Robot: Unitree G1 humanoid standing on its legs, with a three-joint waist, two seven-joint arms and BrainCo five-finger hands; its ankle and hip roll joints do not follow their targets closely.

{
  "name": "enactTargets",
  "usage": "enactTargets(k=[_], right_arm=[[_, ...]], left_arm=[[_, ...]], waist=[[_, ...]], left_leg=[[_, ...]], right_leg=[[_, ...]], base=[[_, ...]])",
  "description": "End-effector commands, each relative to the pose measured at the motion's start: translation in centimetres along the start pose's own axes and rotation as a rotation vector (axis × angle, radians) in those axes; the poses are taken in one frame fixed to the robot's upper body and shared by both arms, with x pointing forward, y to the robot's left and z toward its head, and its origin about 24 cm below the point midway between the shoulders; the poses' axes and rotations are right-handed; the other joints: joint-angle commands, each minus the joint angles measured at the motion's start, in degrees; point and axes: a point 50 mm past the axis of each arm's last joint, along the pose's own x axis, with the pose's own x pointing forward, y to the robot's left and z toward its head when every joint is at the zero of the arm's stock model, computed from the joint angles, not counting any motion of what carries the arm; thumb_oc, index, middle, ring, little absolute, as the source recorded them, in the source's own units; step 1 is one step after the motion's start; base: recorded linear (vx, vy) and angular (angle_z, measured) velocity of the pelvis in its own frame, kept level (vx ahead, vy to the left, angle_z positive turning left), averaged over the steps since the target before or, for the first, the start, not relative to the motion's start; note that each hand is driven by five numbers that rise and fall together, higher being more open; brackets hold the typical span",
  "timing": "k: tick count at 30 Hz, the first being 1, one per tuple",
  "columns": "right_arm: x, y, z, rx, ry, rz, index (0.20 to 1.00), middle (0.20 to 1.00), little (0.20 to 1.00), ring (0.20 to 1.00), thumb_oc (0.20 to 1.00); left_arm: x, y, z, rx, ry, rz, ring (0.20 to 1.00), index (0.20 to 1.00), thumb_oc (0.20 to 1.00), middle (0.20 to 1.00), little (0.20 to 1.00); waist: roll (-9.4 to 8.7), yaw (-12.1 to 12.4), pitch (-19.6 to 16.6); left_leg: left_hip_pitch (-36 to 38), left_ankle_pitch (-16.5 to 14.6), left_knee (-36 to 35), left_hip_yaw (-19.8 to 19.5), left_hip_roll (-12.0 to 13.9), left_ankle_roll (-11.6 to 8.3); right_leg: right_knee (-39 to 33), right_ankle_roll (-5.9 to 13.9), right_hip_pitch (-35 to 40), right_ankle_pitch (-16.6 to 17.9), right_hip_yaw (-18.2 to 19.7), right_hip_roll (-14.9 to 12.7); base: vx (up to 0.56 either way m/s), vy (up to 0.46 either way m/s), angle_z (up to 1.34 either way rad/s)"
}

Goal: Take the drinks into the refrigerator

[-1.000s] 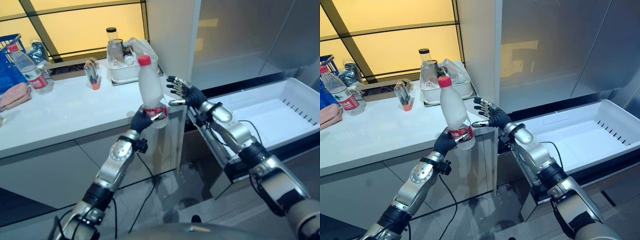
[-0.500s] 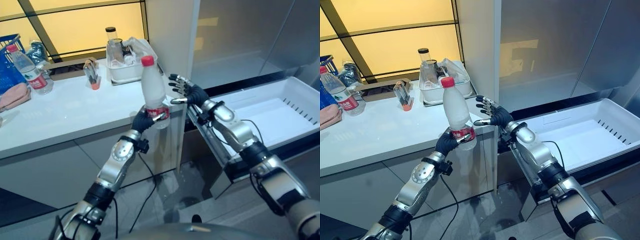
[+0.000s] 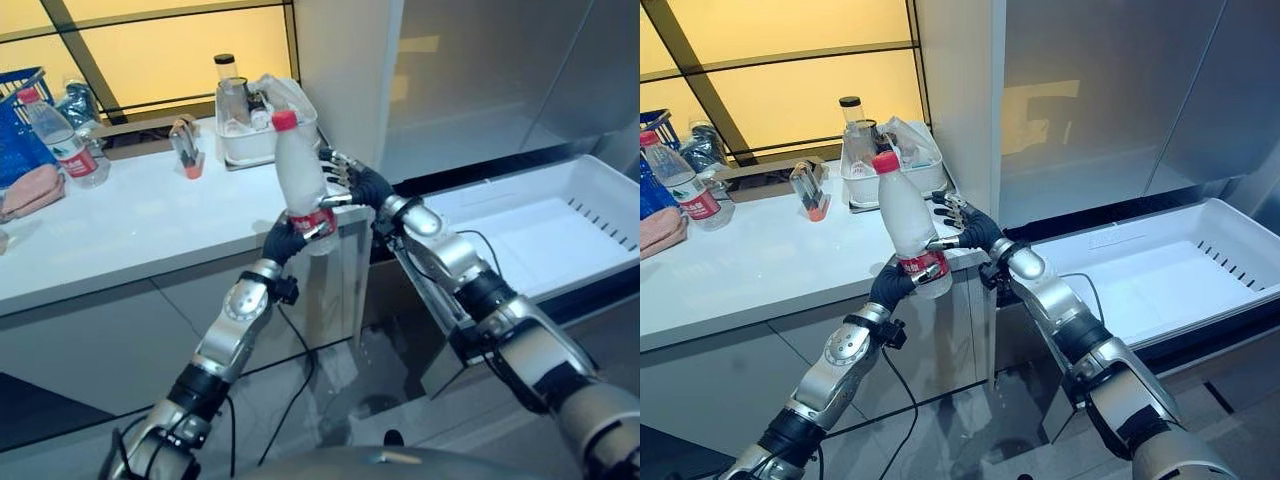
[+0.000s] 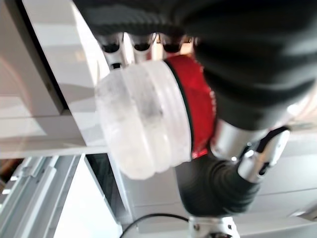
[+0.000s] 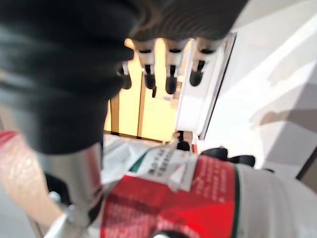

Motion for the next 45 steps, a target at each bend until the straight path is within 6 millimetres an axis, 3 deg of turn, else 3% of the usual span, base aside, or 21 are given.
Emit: enactTargets(k=[1, 9, 10, 15, 18, 26, 27, 35, 45], right_arm=[[3.5, 3.0, 3.4, -0.086, -0.081, 0.092, 1.0, 1.0, 1.0, 1.0, 1.0], [4.0, 3.9, 2.1, -0.047, -0.023, 0.102, 1.0, 1.0, 1.0, 1.0, 1.0], [4.2, 3.9, 2.5, 0.041, -0.041, 0.099, 1.0, 1.0, 1.0, 1.0, 1.0], [3.9, 3.7, 3.8, 0.062, -0.103, 0.112, 1.0, 1.0, 1.0, 1.0, 1.0], [2.4, 2.8, 4.9, 0.143, -0.192, 0.125, 1.0, 1.0, 1.0, 1.0, 1.0], [0.7, 1.5, 4.6, 0.226, -0.195, 0.161, 1.0, 1.0, 1.0, 1.0, 1.0], [0.6, 1.4, 5.4, 0.165, -0.185, 0.227, 1.0, 1.0, 1.0, 1.0, 1.0], [0.1, -0.5, 6.4, 0.123, -0.19, 0.221, 1.0, 1.0, 1.0, 1.0, 1.0], [1.7, 0.2, 5.0, 0.026, -0.115, 0.155, 1.0, 1.0, 1.0, 1.0, 1.0]], left_arm=[[3.3, -4.9, 8.0, -0.003, -0.377, -0.233, 0.2, 0.2, 0.2, 0.2, 0.2], [3.3, -5.8, 8.5, -0.095, -0.391, -0.277, 0.2, 0.2, 0.2, 0.2, 0.2], [3.2, -5.7, 8.5, -0.101, -0.391, -0.266, 0.2, 0.2, 0.2, 0.2, 0.2], [3.0, -4.9, 8.1, -0.082, -0.375, -0.236, 0.2, 0.2, 0.2, 0.2, 0.2], [2.6, -3.6, 7.6, -0.054, -0.362, -0.183, 0.2, 0.2, 0.2, 0.2, 0.2], [2.2, -2.7, 7.2, -0.043, -0.358, -0.163, 0.2, 0.2, 0.2, 0.2, 0.2], [2.2, -2.6, 7.2, -0.042, -0.355, -0.175, 0.2, 0.2, 0.2, 0.2, 0.2], [2.1, -2.6, 7.0, -0.051, -0.349, -0.196, 0.2, 0.2, 0.2, 0.2, 0.2], [2.8, -3.7, 7.7, -0.054, -0.365, -0.239, 0.2, 0.2, 0.2, 0.2, 0.2]], waist=[[-2.49, 0.9, -2.7], [-2.5, 1.4, -2.4], [-2.49, 1.5, -2.4], [-2.55, 1.4, -2.3], [-2.53, 1.2, -2.2], [-2.57, 0.9, -2.2], [-2.73, 0.9, -2.5], [-2.83, 0.5, -2.7], [-2.58, 0.5, -2.7]], left_leg=[[-4.5, -0.1, 2.6, -0.7, -3.5, 4.23], [-4.6, -0.1, 2.7, -0.7, -3.6, 4.35], [-4.3, -0.5, 2.6, -0.9, -3.6, 4.36], [-4.3, -0.4, 2.4, -0.8, -3.6, 4.3], [-4.4, -0.5, 2.5, -0.7, -3.7, 4.37], [-4.5, -0.5, 2.6, -0.5, -3.7, 4.4], [-4.6, -0.5, 2.7, -0.5, -3.6, 4.3], [-4.3, -0.5, 2.5, -0.3, -3.6, 4.15], [-4.0, -0.7, 2.6, -0.3, -3.6, 4.26]], right_leg=[[6.4, 1.62, 5.0, -8.0, -1.9, -1.2], [6.2, 1.72, 5.0, -7.8, -1.8, -1.4], [6.1, 1.76, 5.3, -8.2, -1.9, -1.3], [6.0, 1.8, 5.2, -8.2, -1.9, -1.3], [5.9, 1.9, 5.1, -8.2, -1.9, -1.4], [6.1, 2.07, 4.9, -8.2, -1.7, -1.5], [6.1, 2.09, 4.8, -8.2, -1.7, -1.5], [6.1, 2.08, 5.0, -8.2, -1.7, -1.4], [6.1, 1.95, 5.2, -8.1, -1.5, -1.3]], base=[[0.0, 0.0, 0.0], [0.0, 0.001, 0.0], [0.0, 0.0, 0.0], [0.0, 0.0, 0.0], [0.0, 0.0, 0.0], [0.0, 0.0, 0.0], [0.0, 0.0, 0.0], [0.0, 0.0, 0.0], [0.0, 0.0, 0.0]])
